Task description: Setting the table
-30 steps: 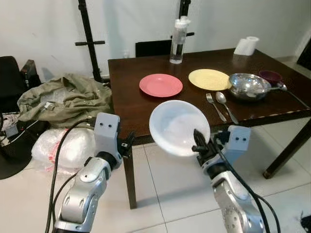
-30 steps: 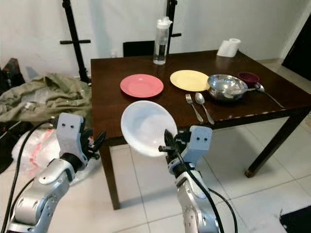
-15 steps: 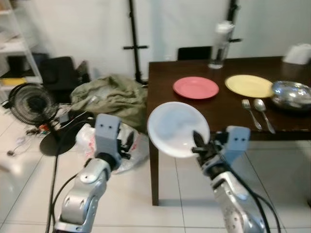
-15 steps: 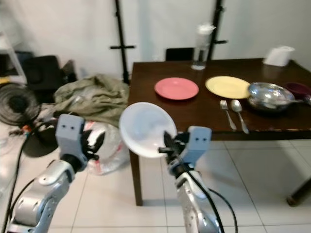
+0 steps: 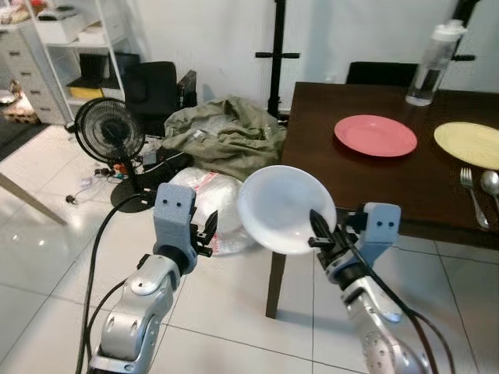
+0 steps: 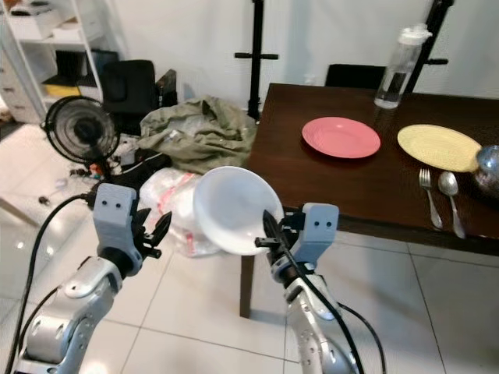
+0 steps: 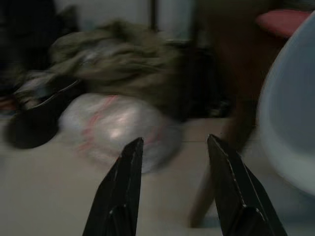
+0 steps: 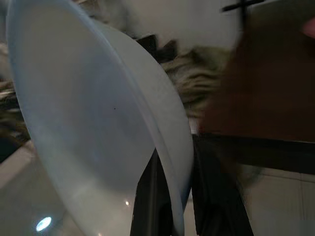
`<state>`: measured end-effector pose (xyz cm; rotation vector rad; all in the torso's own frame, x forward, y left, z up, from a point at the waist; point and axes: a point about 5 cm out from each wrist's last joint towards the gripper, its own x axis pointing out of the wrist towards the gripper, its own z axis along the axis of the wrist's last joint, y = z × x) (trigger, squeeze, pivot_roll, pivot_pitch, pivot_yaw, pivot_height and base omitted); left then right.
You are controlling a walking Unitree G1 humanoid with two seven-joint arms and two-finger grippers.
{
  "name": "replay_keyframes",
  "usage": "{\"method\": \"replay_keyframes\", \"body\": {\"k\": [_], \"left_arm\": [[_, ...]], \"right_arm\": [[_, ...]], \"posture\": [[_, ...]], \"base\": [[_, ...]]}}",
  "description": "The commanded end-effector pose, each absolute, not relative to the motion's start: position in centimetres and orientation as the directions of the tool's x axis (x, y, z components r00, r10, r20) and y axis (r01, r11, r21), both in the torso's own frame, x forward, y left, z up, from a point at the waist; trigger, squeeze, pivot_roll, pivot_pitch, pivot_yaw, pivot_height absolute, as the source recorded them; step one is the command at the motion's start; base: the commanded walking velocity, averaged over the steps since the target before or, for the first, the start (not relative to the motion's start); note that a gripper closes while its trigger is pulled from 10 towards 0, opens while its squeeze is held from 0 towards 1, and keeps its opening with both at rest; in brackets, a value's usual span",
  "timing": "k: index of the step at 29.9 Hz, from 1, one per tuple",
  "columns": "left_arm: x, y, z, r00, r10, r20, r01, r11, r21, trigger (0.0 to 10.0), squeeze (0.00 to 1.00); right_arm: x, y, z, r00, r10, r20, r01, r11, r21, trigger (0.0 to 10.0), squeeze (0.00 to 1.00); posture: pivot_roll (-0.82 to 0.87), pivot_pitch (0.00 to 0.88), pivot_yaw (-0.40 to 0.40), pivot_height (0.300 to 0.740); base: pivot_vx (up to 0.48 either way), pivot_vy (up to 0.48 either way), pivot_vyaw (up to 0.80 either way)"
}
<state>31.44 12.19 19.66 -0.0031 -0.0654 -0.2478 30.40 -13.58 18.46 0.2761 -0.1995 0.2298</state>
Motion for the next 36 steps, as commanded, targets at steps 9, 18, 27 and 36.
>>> {"method": "replay_keyframes", "body": {"k": [9,18,27,36], "left_arm": [[31.4,12.5,19.0,0.976,-0.216,0.04,0.216,0.976,-0.002,10.0,0.0],[31.5,12.7,19.0,0.98,-0.196,0.041,0.196,0.981,0.005,10.0,0.0],[32.0,13.5,19.0,0.993,-0.111,0.045,0.111,0.994,0.01,10.0,0.0],[32.6,14.9,19.1,0.998,0.013,0.054,-0.015,1.0,0.026,10.0,0.0]], "right_arm": [[30.2,-13.4,18.5,0.951,0.212,0.227,-0.267,0.931,0.248,10.0,0.0],[30.3,-13.3,18.5,0.949,0.218,0.229,-0.273,0.93,0.247,10.0,0.0],[30.2,-13.1,18.6,0.946,0.226,0.233,-0.282,0.928,0.244,10.0,0.0],[30.3,-13.0,18.6,0.944,0.228,0.238,-0.284,0.929,0.237,10.0,0.0]], "posture": [[0.06,0.118,0.092,0.74],[0.06,0.113,0.092,0.74],[0.06,0.109,0.094,0.74],[0.06,0.104,0.094,0.74]], "base": [[0.0,0.0,0.79],[0.0,0.0,0.79],[0.0,0.0,0.79],[0.046,0.0,0.79]]}}
